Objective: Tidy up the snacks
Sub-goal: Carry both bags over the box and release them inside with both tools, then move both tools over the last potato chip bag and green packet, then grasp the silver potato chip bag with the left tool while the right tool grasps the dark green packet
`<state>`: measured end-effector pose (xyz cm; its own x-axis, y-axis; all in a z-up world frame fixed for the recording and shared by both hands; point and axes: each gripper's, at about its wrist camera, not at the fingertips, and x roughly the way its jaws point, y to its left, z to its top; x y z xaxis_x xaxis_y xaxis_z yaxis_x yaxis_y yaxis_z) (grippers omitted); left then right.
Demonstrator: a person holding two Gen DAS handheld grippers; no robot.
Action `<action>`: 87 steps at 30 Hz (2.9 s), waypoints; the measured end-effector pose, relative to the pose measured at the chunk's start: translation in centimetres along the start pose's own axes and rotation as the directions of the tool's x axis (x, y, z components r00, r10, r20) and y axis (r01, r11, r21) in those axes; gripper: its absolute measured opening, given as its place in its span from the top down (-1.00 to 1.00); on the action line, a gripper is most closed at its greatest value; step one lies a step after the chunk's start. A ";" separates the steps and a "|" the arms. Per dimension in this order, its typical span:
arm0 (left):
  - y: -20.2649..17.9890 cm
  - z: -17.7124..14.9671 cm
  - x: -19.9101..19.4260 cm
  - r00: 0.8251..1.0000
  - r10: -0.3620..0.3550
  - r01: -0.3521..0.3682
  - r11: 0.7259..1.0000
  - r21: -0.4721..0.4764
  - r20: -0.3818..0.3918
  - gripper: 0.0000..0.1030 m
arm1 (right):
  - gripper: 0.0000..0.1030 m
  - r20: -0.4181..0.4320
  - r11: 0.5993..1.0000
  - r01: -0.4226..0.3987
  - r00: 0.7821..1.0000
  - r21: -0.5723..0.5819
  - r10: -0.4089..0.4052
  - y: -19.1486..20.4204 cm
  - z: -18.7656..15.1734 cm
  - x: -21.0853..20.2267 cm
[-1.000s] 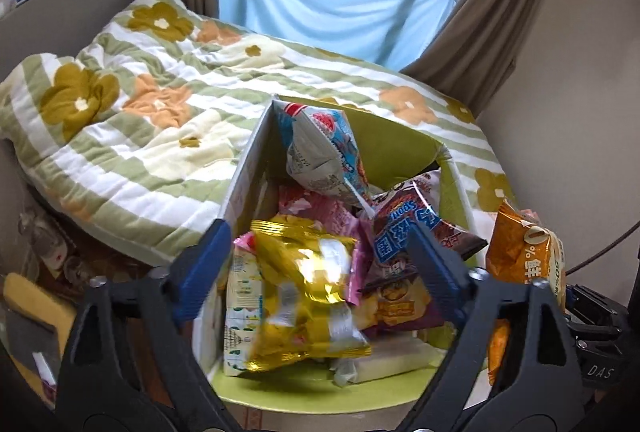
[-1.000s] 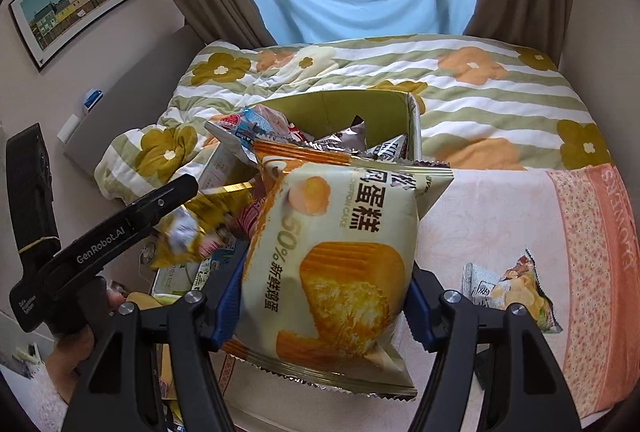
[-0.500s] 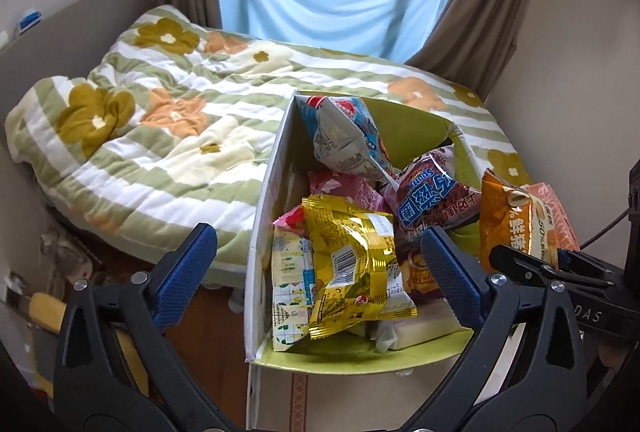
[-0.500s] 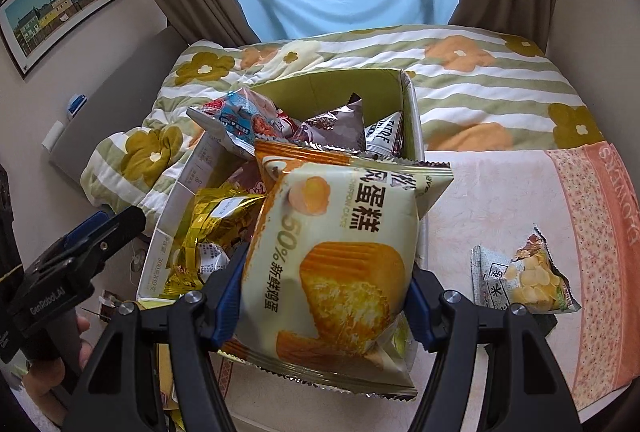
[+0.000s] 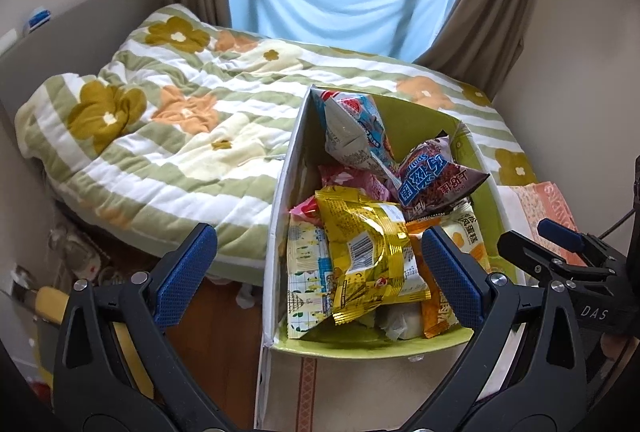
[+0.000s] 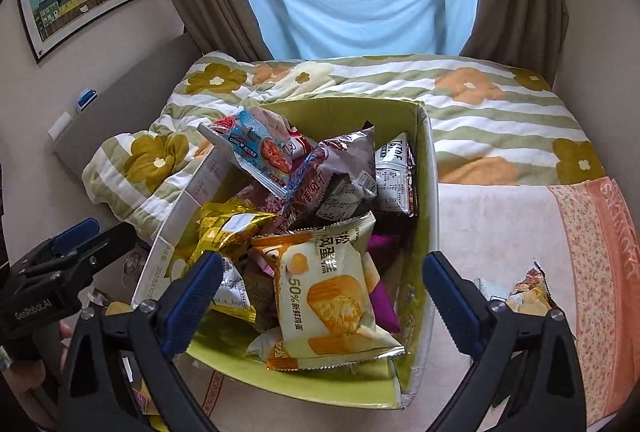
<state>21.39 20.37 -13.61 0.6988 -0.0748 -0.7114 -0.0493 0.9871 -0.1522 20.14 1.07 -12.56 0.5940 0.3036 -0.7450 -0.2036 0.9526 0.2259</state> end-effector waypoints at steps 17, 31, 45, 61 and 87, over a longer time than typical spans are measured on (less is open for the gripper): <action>-3.8 0.8 -1.8 0.996 -0.086 0.084 0.992 0.089 0.010 -0.97 | -0.93 0.033 0.989 0.115 0.992 0.096 -0.118 -7.1 -0.3 -7.2; -15.6 1.5 -0.2 0.971 -0.226 0.239 0.910 0.340 -0.080 -0.97 | -0.93 -0.004 0.963 0.253 0.967 0.089 -0.253 -14.2 -3.3 -12.1; -33.1 -1.2 6.5 0.916 -0.143 0.384 0.580 0.718 -0.374 -0.97 | -0.95 -0.134 0.977 0.175 0.972 -0.118 -0.191 -19.5 -8.4 -8.7; -40.2 -8.5 18.1 0.783 0.204 0.545 0.230 0.806 -0.588 -0.97 | -0.99 -0.184 0.968 0.032 0.980 -0.248 -0.079 -20.9 -12.9 -2.7; -39.9 -9.3 25.8 0.666 0.250 0.618 0.343 0.708 -0.703 -0.26 | -0.99 -0.277 0.953 -0.074 0.961 -0.293 -0.010 -19.3 -14.0 4.3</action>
<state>34.75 -22.25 -32.33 -0.0481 0.0972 -0.9941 0.9200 0.3920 -0.0062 15.70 -16.23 -28.91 0.3571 0.2769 -0.8921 -0.4664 0.8803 0.0866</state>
